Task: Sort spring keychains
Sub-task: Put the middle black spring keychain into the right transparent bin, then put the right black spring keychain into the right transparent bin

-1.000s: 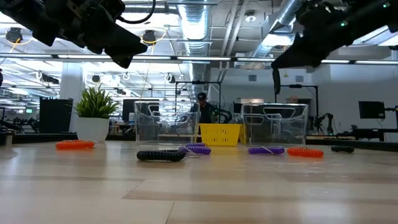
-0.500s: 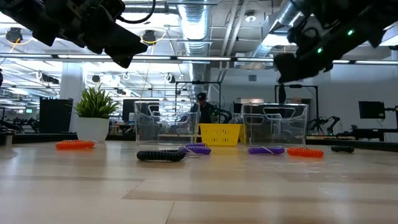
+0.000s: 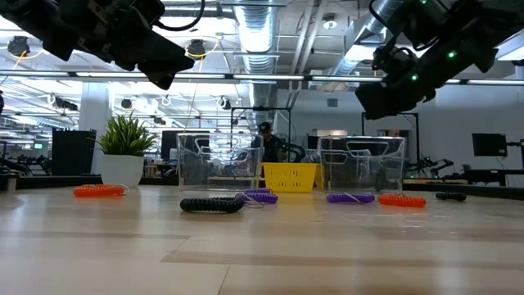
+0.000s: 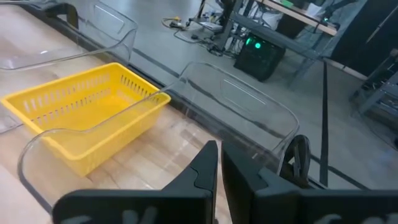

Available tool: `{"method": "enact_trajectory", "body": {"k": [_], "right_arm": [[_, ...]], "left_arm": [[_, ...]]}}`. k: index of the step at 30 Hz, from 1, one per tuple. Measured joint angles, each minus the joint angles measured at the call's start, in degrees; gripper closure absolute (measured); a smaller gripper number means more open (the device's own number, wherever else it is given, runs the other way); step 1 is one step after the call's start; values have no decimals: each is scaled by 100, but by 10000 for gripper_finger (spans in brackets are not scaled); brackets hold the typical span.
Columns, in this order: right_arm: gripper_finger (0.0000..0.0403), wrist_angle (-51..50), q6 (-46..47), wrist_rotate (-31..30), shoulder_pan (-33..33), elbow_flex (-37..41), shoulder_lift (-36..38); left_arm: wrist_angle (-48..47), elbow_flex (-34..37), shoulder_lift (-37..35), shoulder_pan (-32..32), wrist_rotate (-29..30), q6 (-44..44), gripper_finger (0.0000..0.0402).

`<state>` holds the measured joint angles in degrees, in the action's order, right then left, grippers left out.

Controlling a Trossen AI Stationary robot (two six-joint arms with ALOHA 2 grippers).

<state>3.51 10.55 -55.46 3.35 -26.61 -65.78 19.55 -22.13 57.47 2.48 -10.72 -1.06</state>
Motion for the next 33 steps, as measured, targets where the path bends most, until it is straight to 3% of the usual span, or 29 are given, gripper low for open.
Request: {"method": "enact_trajectory", "body": {"k": [7, 15, 18, 26, 33], "right_arm": [[382, -82, -218, 1, -187, 0, 165], [376, -1314, -448, 33, -941, 0, 1250], [377, -1944, -436, 433, -1331, 0, 1718], [389, -3159, 364, 2378, -2151, 0, 2516], [395, -3604, 959, 2552, -2545, 0, 2562]], "left_arm": [[-2, 0, 0, -1, 0, 0, 289], [-2, 0, 0, -1, 1, 0, 289], [-2, 0, 0, -1, 0, 0, 289], [-2, 0, 0, -1, 0, 0, 289], [0, 0, 0, 0, 0, 0, 289]]}}
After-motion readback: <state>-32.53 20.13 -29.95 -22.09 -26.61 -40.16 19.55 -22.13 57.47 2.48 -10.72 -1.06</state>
